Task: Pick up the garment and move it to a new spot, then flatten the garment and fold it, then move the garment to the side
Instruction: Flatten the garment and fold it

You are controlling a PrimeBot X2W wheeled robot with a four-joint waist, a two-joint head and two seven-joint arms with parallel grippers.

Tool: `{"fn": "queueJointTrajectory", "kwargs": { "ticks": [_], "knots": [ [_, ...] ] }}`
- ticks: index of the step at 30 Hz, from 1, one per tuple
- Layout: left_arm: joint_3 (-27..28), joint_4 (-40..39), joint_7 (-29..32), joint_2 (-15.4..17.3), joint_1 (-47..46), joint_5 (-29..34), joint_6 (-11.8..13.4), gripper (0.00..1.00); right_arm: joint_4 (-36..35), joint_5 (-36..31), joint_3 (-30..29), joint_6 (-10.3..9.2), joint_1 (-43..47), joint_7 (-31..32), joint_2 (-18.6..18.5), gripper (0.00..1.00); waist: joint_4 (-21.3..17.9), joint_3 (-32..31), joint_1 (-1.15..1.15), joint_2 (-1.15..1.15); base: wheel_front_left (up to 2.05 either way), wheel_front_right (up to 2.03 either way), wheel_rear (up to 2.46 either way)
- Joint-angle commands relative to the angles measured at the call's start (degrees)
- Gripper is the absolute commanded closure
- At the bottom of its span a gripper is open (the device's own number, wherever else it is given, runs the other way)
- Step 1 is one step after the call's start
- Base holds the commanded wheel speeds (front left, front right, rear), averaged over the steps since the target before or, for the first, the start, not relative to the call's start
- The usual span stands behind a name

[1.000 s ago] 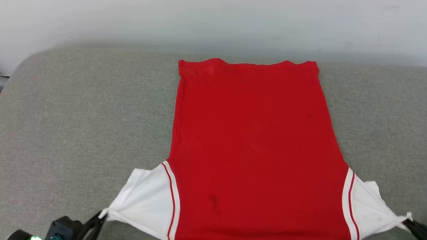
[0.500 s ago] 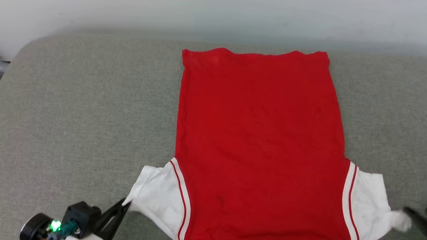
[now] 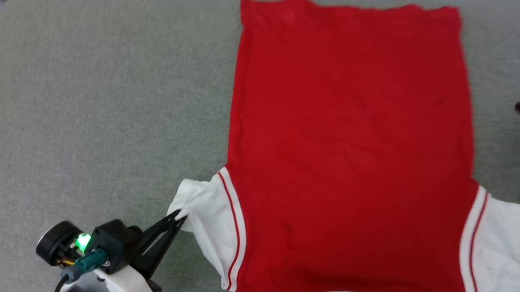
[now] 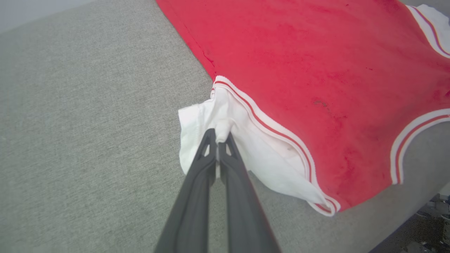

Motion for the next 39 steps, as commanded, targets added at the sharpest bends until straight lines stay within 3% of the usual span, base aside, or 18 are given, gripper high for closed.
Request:
{"fn": "queueJointTrajectory", "kwargs": {
  "ticks": [1, 8, 17, 25, 30, 31, 32, 33, 39],
  "knots": [
    [-0.2, -0.7, 0.1, -0.1, -1.3, 0.3, -0.1, 1.0, 1.0, -1.5, -0.3, -0.05, -2.8, 1.2, 0.7, 0.0, 3.6, 4.6, -0.01, 0.0, 0.0, 0.0, 0.0],
    [-3.8, -3.1, -1.3, -0.1, -5.8, 2.0, -0.4, 1.0, 7.8, -11.1, -1.3, -0.05, -18.2, 8.0, 0.1, 0.0, 9.4, 11.4, -0.01, 0.0, 0.0, 0.0, 0.0],
    [-6.7, -2.1, -4.9, -1.1, -10.1, 2.4, -0.5, 1.0, 15.9, -19.3, -2.5, -0.05, -30.2, 9.1, -0.8, 0.0, 14.5, 16.2, -0.01, 0.0, 0.0, 0.0, 0.0],
    [-8.2, -0.1, -7.8, -2.4, -12.4, 2.2, -0.6, 1.0, 19.6, -25.0, -2.5, -0.05, -33.6, 7.2, -2.1, 0.0, 17.6, 18.4, -0.01, 0.0, 0.0, 0.0, 0.0],
    [-8.3, 1.1, -8.9, -2.6, -13.1, 2.0, -0.5, 1.0, 21.9, -25.3, -0.9, -0.05, -32.2, 6.5, -2.0, 0.0, 18.3, 19.0, -0.01, 0.0, 0.0, 0.0, 0.0],
    [-8.4, 1.3, -9.2, -2.6, -13.2, 2.1, -0.5, 1.0, 22.3, -25.1, -0.4, -0.05, -31.6, 6.6, -2.2, 0.51, 18.4, 19.0, -0.01, 0.0, 0.0, 0.0, 0.0],
    [-8.5, 1.5, -9.3, -2.7, -13.4, 2.1, -0.5, 1.0, 22.7, -24.8, 0.1, -0.05, -31.1, 6.5, -2.6, 0.82, 18.5, 19.0, -0.01, 0.0, 0.0, 0.0, 0.0],
    [-8.5, 1.6, -9.3, -2.7, -13.5, 2.0, -0.5, 1.0, 23.1, -24.8, 0.5, -0.05, -30.6, 6.3, -3.0, 1.0, 18.5, 19.0, -0.01, 0.0, 0.0, 0.0, 0.0],
    [-8.3, 2.8, -10.2, -2.8, -13.7, 2.1, -0.1, 1.0, 25.0, -23.9, 1.6, -0.05, -28.9, 4.4, -5.0, 1.0, 17.7, 17.4, -0.01, 0.0, 0.0, 0.0, 0.0]
  ]
}}
